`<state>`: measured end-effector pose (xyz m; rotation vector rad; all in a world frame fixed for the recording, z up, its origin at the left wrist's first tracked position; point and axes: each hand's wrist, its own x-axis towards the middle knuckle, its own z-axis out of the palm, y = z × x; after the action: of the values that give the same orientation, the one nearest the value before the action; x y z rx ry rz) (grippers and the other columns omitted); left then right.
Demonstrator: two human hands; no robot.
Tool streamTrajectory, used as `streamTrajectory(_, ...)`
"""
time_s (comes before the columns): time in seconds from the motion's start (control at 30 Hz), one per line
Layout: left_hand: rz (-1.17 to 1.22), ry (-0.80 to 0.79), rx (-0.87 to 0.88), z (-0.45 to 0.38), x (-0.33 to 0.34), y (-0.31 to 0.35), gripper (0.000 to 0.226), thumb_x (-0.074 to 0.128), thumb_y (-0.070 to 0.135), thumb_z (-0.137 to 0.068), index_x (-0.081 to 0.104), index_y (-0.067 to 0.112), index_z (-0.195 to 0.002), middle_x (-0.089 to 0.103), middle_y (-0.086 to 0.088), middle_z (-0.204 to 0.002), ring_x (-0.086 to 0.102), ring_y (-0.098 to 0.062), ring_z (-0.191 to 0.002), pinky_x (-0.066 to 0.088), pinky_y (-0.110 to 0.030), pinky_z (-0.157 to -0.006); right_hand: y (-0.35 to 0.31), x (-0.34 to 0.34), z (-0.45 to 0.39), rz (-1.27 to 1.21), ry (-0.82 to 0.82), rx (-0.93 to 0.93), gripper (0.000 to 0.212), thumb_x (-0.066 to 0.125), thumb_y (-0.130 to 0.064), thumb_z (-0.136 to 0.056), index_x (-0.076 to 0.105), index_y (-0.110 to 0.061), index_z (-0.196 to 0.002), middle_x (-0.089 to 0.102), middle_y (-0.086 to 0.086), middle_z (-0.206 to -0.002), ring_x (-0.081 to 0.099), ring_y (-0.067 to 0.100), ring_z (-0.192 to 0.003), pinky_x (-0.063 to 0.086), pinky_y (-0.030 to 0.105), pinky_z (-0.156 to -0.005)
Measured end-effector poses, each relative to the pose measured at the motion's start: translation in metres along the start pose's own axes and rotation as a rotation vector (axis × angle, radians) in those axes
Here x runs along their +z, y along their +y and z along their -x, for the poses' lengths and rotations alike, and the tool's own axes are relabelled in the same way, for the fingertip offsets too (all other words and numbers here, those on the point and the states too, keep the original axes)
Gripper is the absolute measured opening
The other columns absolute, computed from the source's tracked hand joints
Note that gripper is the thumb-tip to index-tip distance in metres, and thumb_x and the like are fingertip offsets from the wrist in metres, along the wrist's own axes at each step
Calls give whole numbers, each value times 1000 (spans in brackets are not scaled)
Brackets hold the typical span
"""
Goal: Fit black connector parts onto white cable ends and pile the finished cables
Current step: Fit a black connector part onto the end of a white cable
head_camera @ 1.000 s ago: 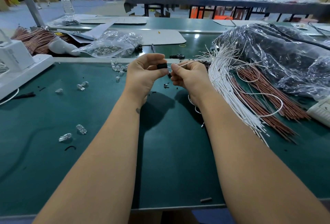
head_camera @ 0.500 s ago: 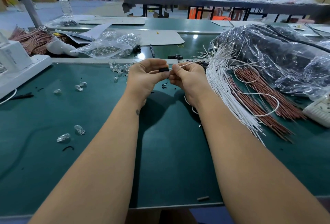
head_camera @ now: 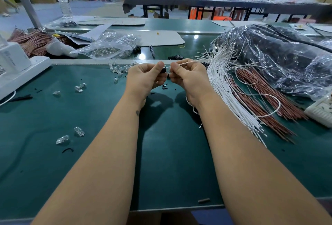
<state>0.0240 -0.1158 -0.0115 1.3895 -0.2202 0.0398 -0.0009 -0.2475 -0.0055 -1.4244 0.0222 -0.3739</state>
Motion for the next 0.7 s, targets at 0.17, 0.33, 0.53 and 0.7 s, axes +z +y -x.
streamTrajectory(0.17, -19, 5, -3, 1, 2, 1, 21, 68, 23, -89, 65, 6, -76, 67, -1, -56, 59, -9, -48, 50, -17, -52, 1, 1, -2, -23, 20, 10, 11, 65, -7, -91, 64, -10, -80, 63, 3, -69, 59, 10, -56, 52, 22, -57)
streamTrajectory(0.33, -60, 8, 11, 0, 2, -1, 21, 66, 28, -90, 64, 9, -81, 62, 1, -51, 53, -8, -42, 45, -17, -46, 3, 3, -1, -26, -18, 6, 12, 65, -6, -91, 63, -9, -79, 65, 3, -68, 62, 10, -58, 53, 22, -59)
streamTrajectory(0.53, 62, -77, -29, 0, 2, 0, 3, 67, 8, -88, 69, 6, -88, 70, -4, -68, 64, -12, -59, 53, -18, -62, 5, -1, -2, -28, 44, -13, 13, 67, -6, -89, 65, -9, -77, 63, 1, -61, 58, 9, -55, 52, 21, -57)
streamTrajectory(0.7, 30, -160, 8, 3, 4, 0, 19, 62, -9, -86, 68, 4, -98, 73, -6, -77, 70, -13, -71, 56, -19, -70, 6, 0, -4, -35, 28, 10, 12, 66, -8, -89, 66, -8, -78, 65, -1, -60, 60, 9, -54, 50, 21, -57)
